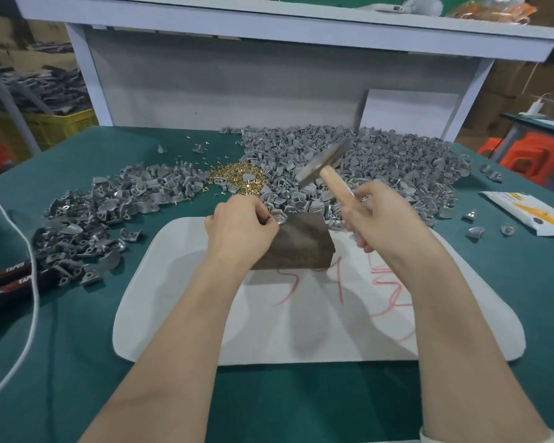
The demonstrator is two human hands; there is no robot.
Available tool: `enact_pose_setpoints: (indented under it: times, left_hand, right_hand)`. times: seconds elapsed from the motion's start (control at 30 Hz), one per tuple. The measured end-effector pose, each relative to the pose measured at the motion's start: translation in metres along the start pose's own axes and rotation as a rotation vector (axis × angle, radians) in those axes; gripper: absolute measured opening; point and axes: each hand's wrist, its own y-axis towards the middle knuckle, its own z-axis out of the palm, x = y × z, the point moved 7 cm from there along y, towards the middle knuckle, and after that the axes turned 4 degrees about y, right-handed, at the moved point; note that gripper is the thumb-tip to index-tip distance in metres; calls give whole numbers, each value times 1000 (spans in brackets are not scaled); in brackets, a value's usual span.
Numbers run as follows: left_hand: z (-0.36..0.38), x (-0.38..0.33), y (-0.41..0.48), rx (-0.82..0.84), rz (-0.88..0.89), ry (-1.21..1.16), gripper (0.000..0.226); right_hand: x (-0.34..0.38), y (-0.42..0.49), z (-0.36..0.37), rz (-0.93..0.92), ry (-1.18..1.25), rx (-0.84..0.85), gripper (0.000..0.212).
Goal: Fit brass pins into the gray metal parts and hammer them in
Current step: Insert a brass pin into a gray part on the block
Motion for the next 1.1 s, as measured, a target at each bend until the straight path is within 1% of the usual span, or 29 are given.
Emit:
enact_pose_setpoints:
  times: [0.07, 0.13, 0.2, 0.3, 0.33, 0.43, 0.5, 0.63, 0.67, 0.7, 0.77, 0.8, 0.83, 0.9, 0.97, 1.0, 1.03, 1.1]
  left_hand:
    - [0, -1, 0, 5, 2, -18, 21]
    - [0, 0, 0, 6, 1, -29, 17]
    - [0, 1, 1, 6, -4, -43, 19]
    - [1, 2, 1, 16, -14, -61, 27]
    - [1, 2, 1, 18, -16, -66, 26]
    - [1, 3, 1, 15, -32, -92, 23]
    - [0, 3, 0, 14, -37, -102, 23]
    - [0, 3, 0, 18, -37, -107, 23]
    - [0, 4, 0, 18, -38, -107, 24]
    - [0, 4, 0, 19, -40, -107, 25]
    - [0, 4, 0, 28, -45, -105, 25]
    - [1, 3, 0, 34, -44, -108, 23]
    - [1, 3, 0, 34, -45, -117, 20]
    - [0, 4, -1, 31, -52, -136, 17]
    - [0, 3, 0, 25, -42, -132, 21]
    - [0, 3, 0, 25, -40, -128, 22]
    - [0, 3, 0, 26, -44, -128, 22]
    - [1, 5, 1, 35, -57, -128, 18]
  right_hand:
    - [12, -4, -2, -123, 28, 33, 33]
    - [18, -11, 4, -175, -8, 98, 42]
    - [20, -17, 8, -202, -40, 99, 42]
    - [26, -20, -3, -233, -41, -12, 41]
    - [28, -21, -5, -236, -58, -8, 41]
    - [27, -23, 5, -224, -118, 120, 41]
    - [28, -26, 6, -225, -128, 127, 41]
    - [33, -25, -10, -263, -30, -22, 42]
    - [34, -25, -12, -268, -36, -32, 42]
    - [34, -25, -11, -273, -68, 2, 43]
    - [33, -27, 1, -261, -151, 126, 42]
    - [32, -28, 4, -254, -173, 151, 42]
    - [33, -28, 4, -264, -179, 144, 42]
    - [36, -28, -1, -281, -136, 68, 42]
    - [35, -26, -12, -279, -70, -48, 42]
    - [35, -24, -15, -275, -74, -68, 42]
    - [35, -24, -13, -271, -104, -34, 42]
    - [30, -25, 0, -248, -162, 105, 41]
